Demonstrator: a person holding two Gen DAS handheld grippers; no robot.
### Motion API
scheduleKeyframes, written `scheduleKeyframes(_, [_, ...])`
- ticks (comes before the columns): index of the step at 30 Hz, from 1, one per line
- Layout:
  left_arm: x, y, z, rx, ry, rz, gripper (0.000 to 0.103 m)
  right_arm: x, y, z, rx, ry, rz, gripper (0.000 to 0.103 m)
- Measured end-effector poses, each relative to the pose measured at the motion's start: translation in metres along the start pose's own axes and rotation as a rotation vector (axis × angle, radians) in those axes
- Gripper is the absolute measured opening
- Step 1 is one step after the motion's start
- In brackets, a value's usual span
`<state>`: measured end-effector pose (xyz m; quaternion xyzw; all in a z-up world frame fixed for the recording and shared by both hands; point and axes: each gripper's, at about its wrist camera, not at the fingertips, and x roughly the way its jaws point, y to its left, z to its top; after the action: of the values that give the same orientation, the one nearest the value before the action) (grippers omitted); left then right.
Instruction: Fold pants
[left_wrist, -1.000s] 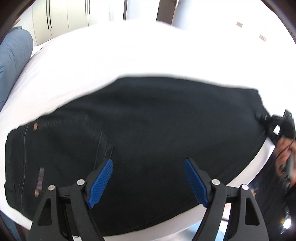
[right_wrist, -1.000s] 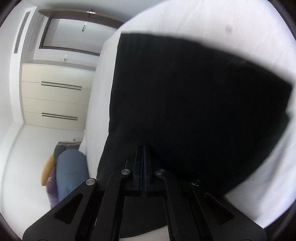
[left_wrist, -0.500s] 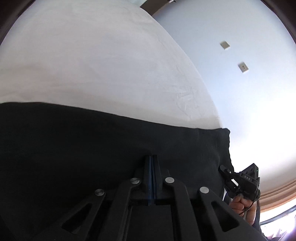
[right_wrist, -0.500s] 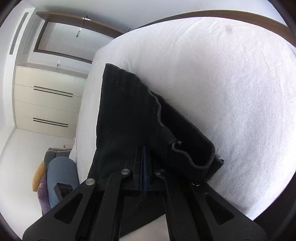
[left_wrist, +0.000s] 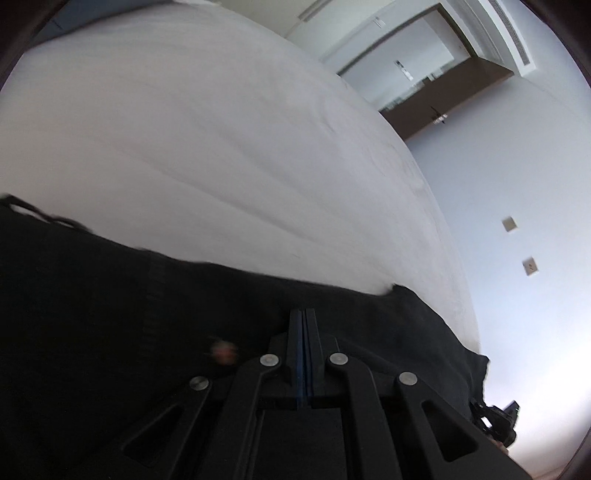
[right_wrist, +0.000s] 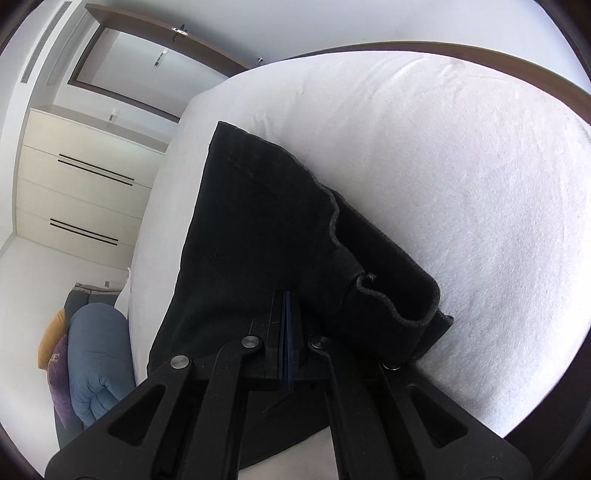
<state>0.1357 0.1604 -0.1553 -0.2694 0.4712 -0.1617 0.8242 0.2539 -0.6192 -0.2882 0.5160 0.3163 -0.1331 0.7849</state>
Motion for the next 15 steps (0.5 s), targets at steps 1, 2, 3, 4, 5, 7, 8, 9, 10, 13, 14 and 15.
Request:
scheduleKeyframes(1, [-0.016,0.014,0.004,-0.02,-0.046,0.07,0.004,-0.001,0.005,-0.001,-0.004,-0.002,-0.005,0.0])
scheduleKeyframes(2, [-0.033,0.029,0.006,-0.074,-0.086,0.071,0.004,-0.006,0.009,-0.003,-0.004,-0.003,-0.008,0.0])
scheduleKeyframes(3, [-0.046,0.036,0.005,-0.114,-0.118,0.077,0.004,-0.019,0.002,-0.015,-0.004,-0.003,-0.01,0.0])
scheduleKeyframes(4, [-0.056,0.035,0.003,-0.121,-0.143,0.077,0.0,-0.018,0.004,-0.015,0.001,-0.002,-0.012,0.0])
scheduleKeyframes(5, [-0.066,0.027,-0.003,-0.108,-0.159,0.061,0.0,-0.029,0.0,-0.015,0.004,0.0,-0.012,0.0])
scheduleKeyframes(7, [-0.067,-0.001,-0.02,-0.059,-0.141,-0.031,0.0,-0.027,0.002,-0.015,0.005,0.007,-0.008,0.0])
scheduleKeyframes(8, [-0.064,-0.025,-0.035,-0.012,-0.13,-0.094,0.004,-0.027,0.003,-0.015,0.002,0.008,-0.007,0.0])
scheduleKeyframes(9, [-0.06,-0.043,-0.047,0.011,-0.121,-0.133,0.01,-0.029,-0.002,-0.017,-0.002,0.005,-0.006,0.0])
scheduleKeyframes(10, [-0.05,-0.067,-0.064,0.046,-0.1,-0.186,0.023,-0.031,-0.001,-0.018,-0.006,0.003,-0.008,0.0])
scheduleKeyframes(13, [-0.008,-0.112,-0.106,0.137,0.004,-0.247,0.029,-0.032,-0.004,-0.021,-0.017,-0.002,-0.01,0.0])
scheduleKeyframes(14, [0.01,-0.117,-0.117,0.17,0.053,-0.211,0.029,-0.032,-0.004,-0.021,-0.018,-0.001,-0.008,0.0])
scheduleKeyframes(15, [0.021,-0.118,-0.124,0.187,0.081,-0.172,0.029,-0.032,-0.004,-0.021,-0.02,0.003,-0.007,0.0])
